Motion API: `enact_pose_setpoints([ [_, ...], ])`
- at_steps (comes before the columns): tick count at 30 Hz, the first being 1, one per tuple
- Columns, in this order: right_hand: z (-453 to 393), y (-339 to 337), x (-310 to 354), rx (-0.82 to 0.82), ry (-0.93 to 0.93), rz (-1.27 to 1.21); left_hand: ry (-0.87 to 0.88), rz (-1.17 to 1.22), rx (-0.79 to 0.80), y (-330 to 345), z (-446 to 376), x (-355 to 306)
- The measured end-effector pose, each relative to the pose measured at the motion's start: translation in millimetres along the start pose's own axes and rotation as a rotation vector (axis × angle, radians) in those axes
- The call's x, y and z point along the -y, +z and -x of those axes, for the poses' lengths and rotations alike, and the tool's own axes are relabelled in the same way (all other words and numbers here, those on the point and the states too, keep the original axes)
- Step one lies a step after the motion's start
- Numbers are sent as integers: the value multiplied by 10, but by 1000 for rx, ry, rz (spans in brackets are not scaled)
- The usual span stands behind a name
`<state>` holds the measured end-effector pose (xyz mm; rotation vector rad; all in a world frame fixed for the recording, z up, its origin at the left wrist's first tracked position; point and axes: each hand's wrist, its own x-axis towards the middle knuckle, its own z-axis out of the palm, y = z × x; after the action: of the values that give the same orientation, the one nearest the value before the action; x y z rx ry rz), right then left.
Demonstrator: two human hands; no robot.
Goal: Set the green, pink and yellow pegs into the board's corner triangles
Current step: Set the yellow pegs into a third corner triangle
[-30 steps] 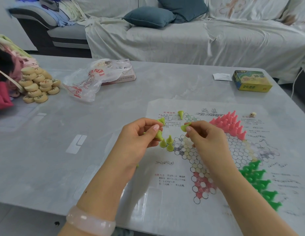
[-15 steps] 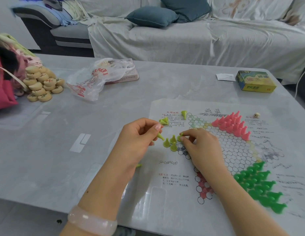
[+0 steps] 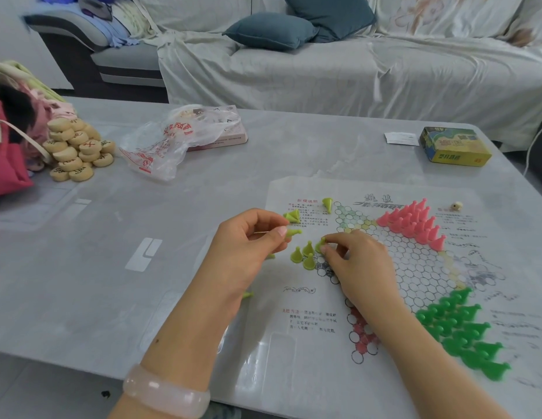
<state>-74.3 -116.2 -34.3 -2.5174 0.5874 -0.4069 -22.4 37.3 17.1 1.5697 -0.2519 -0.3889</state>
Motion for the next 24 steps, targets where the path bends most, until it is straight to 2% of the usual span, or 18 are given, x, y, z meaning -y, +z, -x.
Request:
enact_pose_setpoints([
  [3, 18, -39, 7, -30, -4, -90, -19, 61, -3, 10, -2, -15],
  [6, 33, -134, 97, -113, -33, -316, -41, 131, 21, 31, 2, -30],
  [10, 108, -230, 282, 62, -148, -604, -60, 141, 37, 79, 5, -27],
  [16, 128, -215, 305, 118, -134, -675, -74, 109, 60, 104, -9, -7],
  [18, 110, -215, 282, 86, -105, -672, -39, -38, 22, 91, -36, 21],
  [21, 73, -249, 231, -3, -29, -705, 160, -564, -144, 15, -118, 106],
  [24, 56, -278, 179, -80, 32, -710, 238, -901, -149, -27, -147, 189],
])
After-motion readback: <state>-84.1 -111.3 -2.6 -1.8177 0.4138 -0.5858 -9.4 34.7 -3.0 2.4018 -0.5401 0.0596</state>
